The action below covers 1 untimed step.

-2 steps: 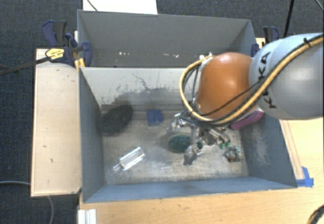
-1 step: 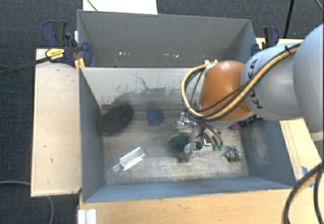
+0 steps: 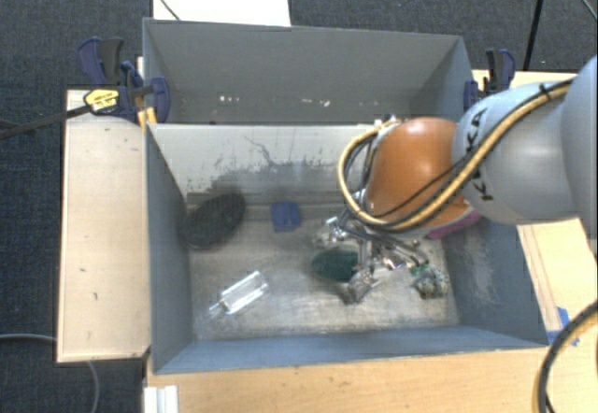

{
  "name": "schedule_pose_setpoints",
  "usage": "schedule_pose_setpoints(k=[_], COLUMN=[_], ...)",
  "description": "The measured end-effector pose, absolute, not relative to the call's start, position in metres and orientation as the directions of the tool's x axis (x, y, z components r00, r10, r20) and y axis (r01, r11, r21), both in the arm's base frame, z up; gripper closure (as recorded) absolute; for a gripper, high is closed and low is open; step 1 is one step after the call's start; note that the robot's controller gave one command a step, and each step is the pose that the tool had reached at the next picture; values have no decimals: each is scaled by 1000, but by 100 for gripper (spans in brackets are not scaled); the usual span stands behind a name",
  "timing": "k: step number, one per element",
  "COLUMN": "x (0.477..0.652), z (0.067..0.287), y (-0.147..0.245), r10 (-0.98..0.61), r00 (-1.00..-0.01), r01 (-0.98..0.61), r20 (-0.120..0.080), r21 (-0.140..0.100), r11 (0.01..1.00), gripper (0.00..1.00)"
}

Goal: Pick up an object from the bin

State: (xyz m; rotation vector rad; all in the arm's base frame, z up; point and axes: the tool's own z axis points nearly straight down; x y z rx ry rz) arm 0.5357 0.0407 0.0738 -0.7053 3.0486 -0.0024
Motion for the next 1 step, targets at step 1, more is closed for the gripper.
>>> schedule_pose_setpoints(k=[1], x=[536], z=[75], y=[42], r10=[-435], r00=[-900], r01=[-435], r20=[-14], r21=[-3], r11=[900], gripper=[100])
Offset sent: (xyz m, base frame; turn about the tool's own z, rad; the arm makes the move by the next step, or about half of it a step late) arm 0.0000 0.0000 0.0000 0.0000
